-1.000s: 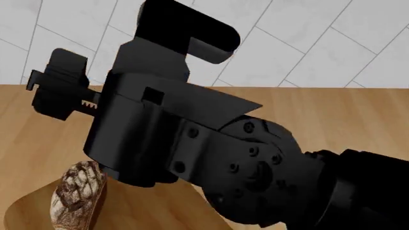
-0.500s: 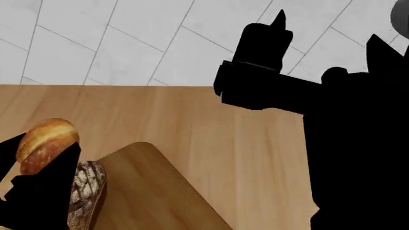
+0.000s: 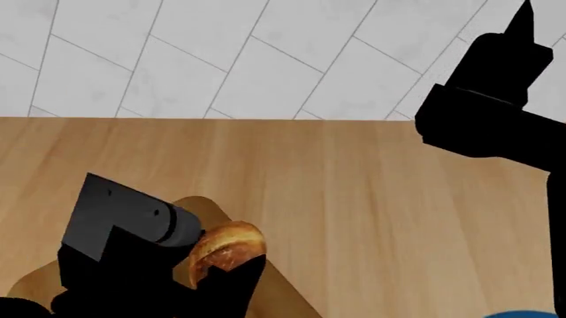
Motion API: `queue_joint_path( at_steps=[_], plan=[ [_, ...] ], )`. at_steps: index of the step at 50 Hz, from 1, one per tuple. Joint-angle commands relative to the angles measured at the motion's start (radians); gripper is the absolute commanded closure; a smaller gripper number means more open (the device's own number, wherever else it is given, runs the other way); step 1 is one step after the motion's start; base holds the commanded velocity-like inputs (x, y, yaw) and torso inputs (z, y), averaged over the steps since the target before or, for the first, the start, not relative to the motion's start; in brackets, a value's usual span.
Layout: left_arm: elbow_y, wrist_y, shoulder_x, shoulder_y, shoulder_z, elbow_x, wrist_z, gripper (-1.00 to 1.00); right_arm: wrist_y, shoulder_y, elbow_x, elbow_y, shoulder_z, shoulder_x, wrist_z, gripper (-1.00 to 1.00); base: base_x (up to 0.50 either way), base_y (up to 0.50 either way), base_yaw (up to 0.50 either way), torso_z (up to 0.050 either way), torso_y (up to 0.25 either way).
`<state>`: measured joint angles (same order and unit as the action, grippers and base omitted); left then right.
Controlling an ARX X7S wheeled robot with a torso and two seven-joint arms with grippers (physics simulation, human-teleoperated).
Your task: Place all breads on the cutting board.
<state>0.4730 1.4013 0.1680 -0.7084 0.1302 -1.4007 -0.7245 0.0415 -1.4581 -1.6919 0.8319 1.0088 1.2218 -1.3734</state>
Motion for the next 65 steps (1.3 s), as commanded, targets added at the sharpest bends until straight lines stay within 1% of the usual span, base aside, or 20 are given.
queue_joint_path(
  at_steps=[1, 7, 12, 17, 28, 29, 35, 40, 42, 44, 45, 46, 47, 48, 54, 55, 57, 61, 62, 65],
  plan=[
    [-0.075, -0.056, 0.04, 0.043, 0.247, 0.27, 0.097, 1.0, -0.025, 0.04, 0.024, -0.023, 0.006, 0.023, 0.03, -1.0, 0.0, 0.0, 0.0, 0.0, 0.0],
    [-0.091, -0.013, 0.04, 0.024, 0.283, 0.28, 0.051, 1.0, -0.038, 0.051, 0.013, -0.037, 0.008, 0.01, 0.051, -1.0, 0.0, 0.0, 0.0, 0.0, 0.0],
    [-0.124, -0.036, 0.042, 0.027, 0.357, 0.331, 0.075, 1.0, -0.039, 0.056, 0.01, -0.038, 0.009, 0.007, 0.059, -1.0, 0.0, 0.0, 0.0, 0.0, 0.0],
    [-0.134, -0.045, 0.041, 0.029, 0.382, 0.334, 0.088, 1.0, -0.039, 0.055, 0.009, -0.037, 0.006, 0.008, 0.058, -1.0, 0.0, 0.0, 0.0, 0.0, 0.0],
    [-0.111, -0.041, 0.048, 0.029, 0.372, 0.313, 0.06, 1.0, -0.011, 0.038, 0.008, -0.045, 0.004, -0.005, 0.048, -1.0, 0.0, 0.0, 0.0, 0.0, 0.0],
    [-0.119, -0.047, 0.045, 0.028, 0.365, 0.314, 0.056, -1.0, -0.007, 0.036, 0.007, -0.045, 0.004, -0.004, 0.046, -1.0, 0.0, 0.0, 0.0, 0.0, 0.0],
    [-0.089, -0.039, 0.045, 0.015, 0.354, 0.299, 0.026, -1.0, -0.001, 0.036, 0.001, -0.045, 0.003, -0.003, 0.049, -1.0, 0.0, 0.0, 0.0, 0.0, 0.0],
    [-0.013, 0.024, 0.034, -0.016, 0.278, 0.199, -0.071, -1.0, -0.004, 0.044, 0.006, -0.052, 0.005, -0.001, 0.056, -1.0, 0.0, 0.0, 0.0, 0.0, 0.0],
    [0.024, 0.079, 0.01, -0.048, 0.208, 0.083, -0.166, -1.0, -0.005, 0.046, 0.005, -0.049, 0.005, 0.003, 0.055, -1.0, 0.0, 0.0, 0.0, 0.0, 0.0],
    [0.038, 0.123, -0.007, -0.081, 0.168, -0.044, -0.283, -1.0, -0.001, 0.045, 0.005, -0.047, 0.004, 0.006, 0.053, -1.0, 0.0, 0.0, 0.0, 0.0, 0.0],
    [0.033, 0.128, -0.01, -0.118, 0.155, -0.155, -0.382, -1.0, -0.002, 0.045, 0.004, -0.046, 0.003, 0.007, 0.053, -1.0, 0.0, 0.0, 0.0, 0.0, 0.0],
    [-0.007, 0.061, 0.023, -0.227, 0.207, -0.305, -0.532, -1.0, 0.0, 0.044, 0.002, -0.043, 0.003, 0.008, 0.052, -1.0, 0.0, 0.0, 0.0, 0.0, 0.0],
    [-0.003, 0.039, 0.032, -0.244, 0.224, -0.45, -0.638, -1.0, 0.0, 0.044, -0.001, -0.043, 0.002, 0.008, 0.055, -1.0, 0.0, 0.0, 0.0, 0.0, 0.0],
    [0.051, 0.046, 0.032, -0.199, 0.205, -0.405, -0.604, -1.0, 0.002, 0.043, 0.001, -0.043, 0.002, 0.008, 0.052, -1.0, 0.0, 0.0, 0.0, 0.0, 0.0],
    [0.123, -0.066, 0.078, -0.309, 0.264, -0.603, -0.788, -1.0, 0.006, 0.038, -0.003, -0.035, -0.001, 0.003, 0.045, -1.0, 0.0, 0.0, 0.0, 0.0, 0.0],
    [0.134, -0.08, 0.082, -0.318, 0.265, -0.615, -0.798, -1.0, 0.006, 0.039, -0.005, -0.036, -0.001, 0.003, 0.047, -1.0, 0.0, 0.0, 0.0, 0.0, 0.0],
    [0.189, -0.177, 0.118, -0.387, 0.302, -0.68, -0.843, -1.0, 0.008, 0.037, -0.008, -0.035, -0.002, 0.006, 0.045, -1.0, 0.0, 0.0, 0.0, 0.0, 0.0],
    [0.333, -0.463, 0.258, -0.556, 0.466, -0.718, -0.844, -1.0, 0.007, 0.042, -0.003, -0.029, -0.003, 0.011, 0.045, -1.0, 0.0, 0.0, 0.0, 0.0, 0.0],
    [0.378, -0.538, 0.296, -0.601, 0.502, -0.726, -0.845, -1.0, 0.001, 0.049, 0.002, -0.029, -0.001, 0.012, 0.048, -1.0, 0.0, 0.0, 0.0, 0.0, 0.0],
    [0.531, -0.811, 0.457, -0.788, 0.65, -0.74, -0.845, -1.0, -0.004, 0.062, 0.017, -0.028, 0.004, 0.01, 0.052, -1.0, 0.0, 0.0, 0.0, 0.0, 0.0]
  ],
)
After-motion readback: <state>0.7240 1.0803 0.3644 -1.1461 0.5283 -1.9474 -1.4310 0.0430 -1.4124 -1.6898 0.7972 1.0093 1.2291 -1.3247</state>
